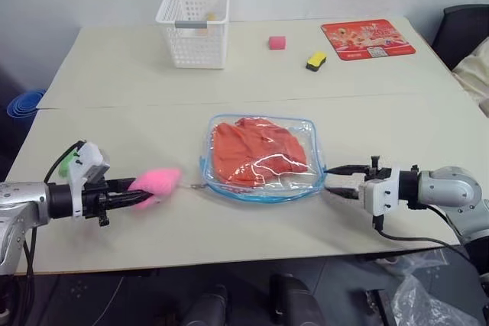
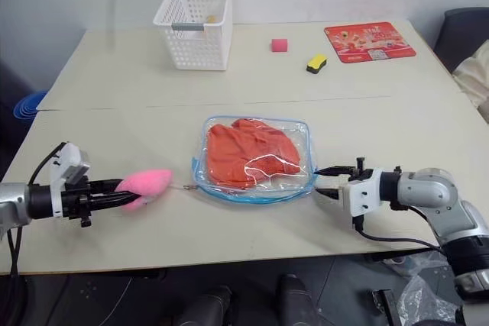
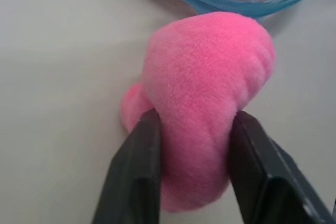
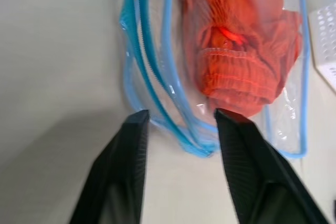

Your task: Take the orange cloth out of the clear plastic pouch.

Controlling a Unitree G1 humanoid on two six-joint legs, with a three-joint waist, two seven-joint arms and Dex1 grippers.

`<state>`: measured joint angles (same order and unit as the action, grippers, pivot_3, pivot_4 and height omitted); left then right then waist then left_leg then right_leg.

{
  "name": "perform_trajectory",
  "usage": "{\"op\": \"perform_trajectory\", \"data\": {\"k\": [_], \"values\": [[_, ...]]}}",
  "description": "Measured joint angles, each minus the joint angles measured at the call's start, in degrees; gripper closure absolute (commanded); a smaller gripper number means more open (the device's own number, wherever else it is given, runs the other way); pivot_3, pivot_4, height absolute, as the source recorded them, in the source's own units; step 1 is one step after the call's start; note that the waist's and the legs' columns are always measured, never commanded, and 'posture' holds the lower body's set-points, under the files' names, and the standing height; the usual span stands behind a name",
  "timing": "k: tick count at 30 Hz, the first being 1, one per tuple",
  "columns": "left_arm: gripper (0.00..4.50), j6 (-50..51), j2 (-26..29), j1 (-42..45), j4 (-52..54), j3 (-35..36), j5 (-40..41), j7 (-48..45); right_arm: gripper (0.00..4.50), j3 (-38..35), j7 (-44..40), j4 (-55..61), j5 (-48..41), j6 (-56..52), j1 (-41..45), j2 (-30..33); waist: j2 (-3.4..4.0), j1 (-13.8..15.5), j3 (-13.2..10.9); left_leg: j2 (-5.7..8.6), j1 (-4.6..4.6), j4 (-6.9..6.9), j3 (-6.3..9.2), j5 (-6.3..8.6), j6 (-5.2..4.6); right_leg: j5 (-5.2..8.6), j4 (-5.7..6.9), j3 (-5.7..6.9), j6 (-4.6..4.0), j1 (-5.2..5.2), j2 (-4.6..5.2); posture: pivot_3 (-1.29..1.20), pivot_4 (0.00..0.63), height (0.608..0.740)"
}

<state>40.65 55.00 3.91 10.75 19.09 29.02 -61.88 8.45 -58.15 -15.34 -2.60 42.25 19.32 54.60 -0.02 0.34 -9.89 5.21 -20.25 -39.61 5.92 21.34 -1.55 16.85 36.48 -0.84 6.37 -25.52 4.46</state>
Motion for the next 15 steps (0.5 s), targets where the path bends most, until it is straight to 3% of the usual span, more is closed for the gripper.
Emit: {"op": "perform_trajectory", "data": {"k": [4,6,10,15], "values": [[0.65,-0.2,1.2,0.6,-2.4,0.1,0.2,-1.3,0.09,-3.1,-1.5,5.3,-4.8,-6.3,-5.4,3.1,0.01,-0.2,0.0,0.00,0.00,0.01,0.01,0.00,0.00,0.00,-0.02,0.00,0.00,0.00,0.00,0.00,0.150,0.740],[0.03,-0.3,2.2,3.5,-6.3,0.3,0.2,-2.0,0.00,-6.4,-2.4,9.5,-9.2,-12.2,-9.8,5.1,0.02,0.1,0.0,0.00,-0.01,0.00,0.05,0.00,0.00,0.00,-0.01,0.04,0.00,0.01,0.01,0.00,0.150,0.740],[0.03,0.1,6.2,14.7,-13.3,0.8,0.5,-3.2,0.00,-15.0,-2.5,21.8,-23.3,-31.5,-18.1,8.3,0.01,0.9,0.0,0.04,-0.02,-0.02,0.08,0.00,0.01,0.00,-0.04,0.04,0.00,0.05,0.05,0.00,0.150,0.740],[0.03,0.0,3.6,29.9,-5.5,-8.6,2.4,-6.1,0.00,-22.8,0.4,37.5,-44.1,-55.2,-21.3,9.8,0.01,1.3,0.0,0.04,-0.11,-0.11,0.16,0.01,-0.01,-0.03,-0.09,0.13,0.04,0.07,0.10,0.00,0.150,0.740]]}}
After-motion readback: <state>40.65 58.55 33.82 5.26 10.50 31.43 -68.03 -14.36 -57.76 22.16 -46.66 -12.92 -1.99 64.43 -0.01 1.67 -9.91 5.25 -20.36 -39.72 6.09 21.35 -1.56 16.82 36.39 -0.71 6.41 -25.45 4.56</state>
